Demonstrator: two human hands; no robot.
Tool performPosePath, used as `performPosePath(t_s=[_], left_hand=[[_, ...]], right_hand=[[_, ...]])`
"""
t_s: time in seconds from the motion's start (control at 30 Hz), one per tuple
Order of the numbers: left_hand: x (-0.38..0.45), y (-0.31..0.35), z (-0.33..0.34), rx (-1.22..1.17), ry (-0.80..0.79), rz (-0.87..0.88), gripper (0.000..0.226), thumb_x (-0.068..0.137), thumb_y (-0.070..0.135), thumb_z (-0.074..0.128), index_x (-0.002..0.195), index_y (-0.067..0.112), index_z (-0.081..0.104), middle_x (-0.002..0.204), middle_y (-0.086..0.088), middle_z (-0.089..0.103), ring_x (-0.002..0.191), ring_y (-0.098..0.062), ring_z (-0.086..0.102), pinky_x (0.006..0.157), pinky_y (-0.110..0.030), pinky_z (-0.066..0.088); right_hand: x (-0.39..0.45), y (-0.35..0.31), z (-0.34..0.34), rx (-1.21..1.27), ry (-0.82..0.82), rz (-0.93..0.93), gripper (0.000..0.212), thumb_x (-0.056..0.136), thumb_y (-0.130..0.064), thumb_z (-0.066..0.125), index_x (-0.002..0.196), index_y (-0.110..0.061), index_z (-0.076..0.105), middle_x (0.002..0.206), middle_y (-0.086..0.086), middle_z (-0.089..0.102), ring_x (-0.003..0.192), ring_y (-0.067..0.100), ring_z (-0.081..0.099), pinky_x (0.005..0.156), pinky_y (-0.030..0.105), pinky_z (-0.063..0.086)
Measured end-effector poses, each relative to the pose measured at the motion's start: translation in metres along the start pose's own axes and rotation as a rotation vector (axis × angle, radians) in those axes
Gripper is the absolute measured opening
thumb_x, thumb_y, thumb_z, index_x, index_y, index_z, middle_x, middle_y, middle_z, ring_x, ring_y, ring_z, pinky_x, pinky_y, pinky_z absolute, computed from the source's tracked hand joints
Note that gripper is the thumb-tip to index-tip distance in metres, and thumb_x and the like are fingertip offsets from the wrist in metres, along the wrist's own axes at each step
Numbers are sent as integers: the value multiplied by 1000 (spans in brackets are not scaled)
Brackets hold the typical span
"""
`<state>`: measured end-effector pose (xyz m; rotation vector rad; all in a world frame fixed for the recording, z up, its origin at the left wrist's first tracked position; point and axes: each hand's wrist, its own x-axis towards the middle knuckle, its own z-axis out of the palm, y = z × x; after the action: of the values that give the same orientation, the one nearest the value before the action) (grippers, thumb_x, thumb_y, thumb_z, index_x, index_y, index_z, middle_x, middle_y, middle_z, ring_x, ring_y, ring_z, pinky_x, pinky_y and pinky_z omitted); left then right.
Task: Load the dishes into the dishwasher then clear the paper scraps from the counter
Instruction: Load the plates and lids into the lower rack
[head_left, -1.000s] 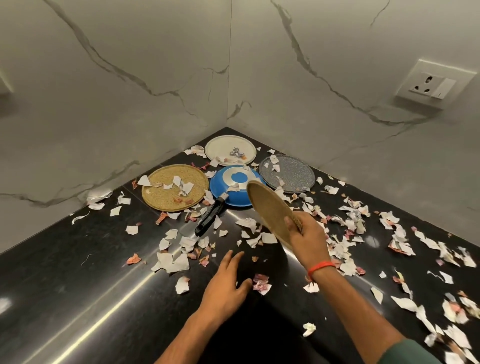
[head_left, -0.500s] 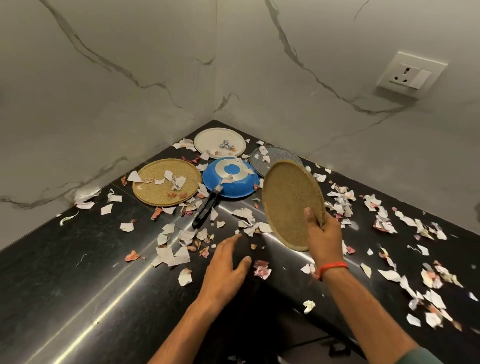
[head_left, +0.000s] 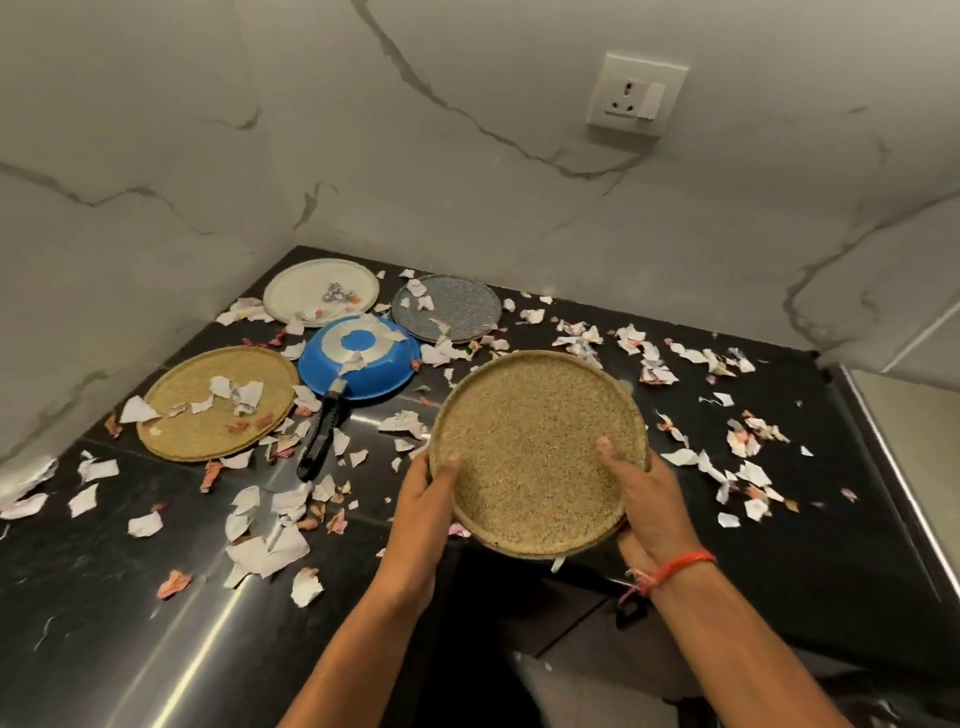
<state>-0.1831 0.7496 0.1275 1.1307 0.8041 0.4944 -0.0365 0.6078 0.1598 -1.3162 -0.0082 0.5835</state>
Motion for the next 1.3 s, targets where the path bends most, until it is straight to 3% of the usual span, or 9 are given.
performPosePath(t_s=[0.17, 0.33, 0.43, 0.6, 0.77, 0.9, 1.0, 1.23, 1.3], left_hand=[[-15, 7, 29, 1, -33, 7, 34, 102, 39, 56, 134, 26, 62, 125, 8, 72, 118, -13, 67, 109, -44, 48], [-43, 7, 65, 49, -12, 24, 28, 103, 38, 56, 122, 22, 67, 115, 3, 76, 111, -21, 71, 105, -54, 51], [-66, -2, 86, 70, -17, 2, 24, 105, 33, 54, 119, 20, 68, 113, 1, 77, 112, -22, 71, 106, -52, 51], [-99, -23, 137, 155, -107, -34, 24, 106, 29, 50, 119, 19, 68, 116, -2, 76, 113, -24, 70, 106, -50, 51], [-126, -51, 213, 280, -224, 11, 20, 104, 22, 55, 119, 18, 68, 114, -9, 75, 112, -35, 69, 100, -63, 51], [-145, -73, 279, 324, -352, 26, 21, 104, 20, 53, 119, 21, 69, 114, -17, 73, 103, -36, 71, 90, -63, 56], [-161, -89, 328, 371, -513, 14, 23, 106, 22, 51, 121, 19, 67, 117, -18, 72, 109, -38, 69, 93, -63, 54], [-183, -131, 415, 486, -742, -37, 17, 104, 22, 56, 113, 25, 70, 108, -10, 77, 96, -25, 74, 88, -47, 58], [-187, -145, 433, 516, -813, -63, 17, 104, 21, 56, 114, 23, 70, 106, -6, 78, 95, -21, 74, 84, -41, 57]], right_hand=[[-13, -17, -31, 23, 12, 19, 19, 96, -15, 65, 114, -14, 69, 109, 6, 77, 108, 25, 71, 100, 48, 52], [-27, -25, -76, 57, 33, 7, 16, 94, -15, 67, 110, -15, 69, 105, 5, 77, 107, 26, 70, 96, 48, 53], [-38, -27, -109, 86, 41, 21, 30, 93, -19, 69, 122, -13, 66, 111, 7, 76, 108, 28, 70, 95, 47, 55], [-63, -33, -180, 128, 100, -1, 20, 97, -17, 64, 115, -10, 70, 105, 8, 77, 101, 24, 73, 85, 38, 58], [-89, -42, -271, 182, 252, -52, 19, 97, -18, 63, 114, -13, 70, 107, 6, 77, 99, 20, 74, 84, 35, 58], [-116, -51, -347, 223, 382, -118, 16, 98, -20, 63, 111, -20, 70, 103, -2, 78, 95, 13, 74, 75, 27, 58], [-141, -52, -399, 252, 485, -152, 14, 98, -22, 62, 109, -24, 70, 100, -7, 78, 92, 8, 74, 67, 20, 57], [-183, -32, -473, 325, 730, -160, 26, 98, -26, 63, 123, -22, 67, 115, -3, 75, 109, 17, 70, 90, 33, 55], [-193, -24, -485, 353, 813, -155, 23, 98, -26, 63, 120, -24, 67, 113, -4, 75, 108, 16, 69, 86, 32, 54]])
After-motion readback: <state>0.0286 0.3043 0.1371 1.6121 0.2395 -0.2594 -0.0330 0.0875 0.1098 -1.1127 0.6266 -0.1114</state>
